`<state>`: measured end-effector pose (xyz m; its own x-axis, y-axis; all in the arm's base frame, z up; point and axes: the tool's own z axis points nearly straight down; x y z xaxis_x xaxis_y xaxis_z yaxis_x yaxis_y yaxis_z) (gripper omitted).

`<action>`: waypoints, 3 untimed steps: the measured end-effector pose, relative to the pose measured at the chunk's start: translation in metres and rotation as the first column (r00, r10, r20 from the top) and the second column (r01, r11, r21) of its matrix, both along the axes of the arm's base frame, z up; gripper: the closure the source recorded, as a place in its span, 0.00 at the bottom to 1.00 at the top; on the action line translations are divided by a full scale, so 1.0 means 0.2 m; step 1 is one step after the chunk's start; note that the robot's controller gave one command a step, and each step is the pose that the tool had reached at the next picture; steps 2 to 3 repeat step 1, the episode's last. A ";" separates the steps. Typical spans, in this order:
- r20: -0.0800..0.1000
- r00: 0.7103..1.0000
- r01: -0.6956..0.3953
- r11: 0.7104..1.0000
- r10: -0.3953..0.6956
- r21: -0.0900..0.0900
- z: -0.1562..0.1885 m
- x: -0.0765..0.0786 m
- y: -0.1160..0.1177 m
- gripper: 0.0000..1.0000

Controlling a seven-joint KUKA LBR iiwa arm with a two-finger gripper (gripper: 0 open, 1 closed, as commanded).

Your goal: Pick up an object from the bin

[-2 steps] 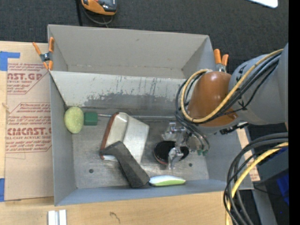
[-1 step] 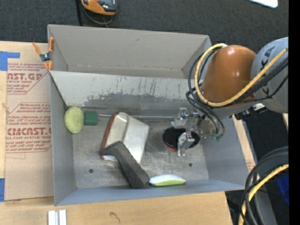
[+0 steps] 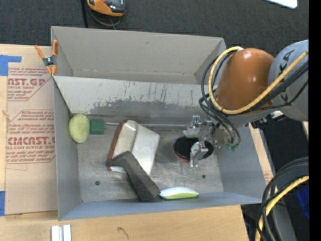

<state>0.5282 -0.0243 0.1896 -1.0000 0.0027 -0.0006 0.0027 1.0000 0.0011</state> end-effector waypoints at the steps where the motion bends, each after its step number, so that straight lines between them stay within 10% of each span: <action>1: -0.005 0.997 -0.072 0.997 0.072 0.000 0.22 0.01 0.00 1.00; 3: -0.005 0.997 -0.072 0.997 0.072 0.000 0.22 0.01 0.00 1.00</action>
Offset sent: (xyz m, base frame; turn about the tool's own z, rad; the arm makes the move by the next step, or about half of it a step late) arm 0.0416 -0.0013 0.1082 -0.0077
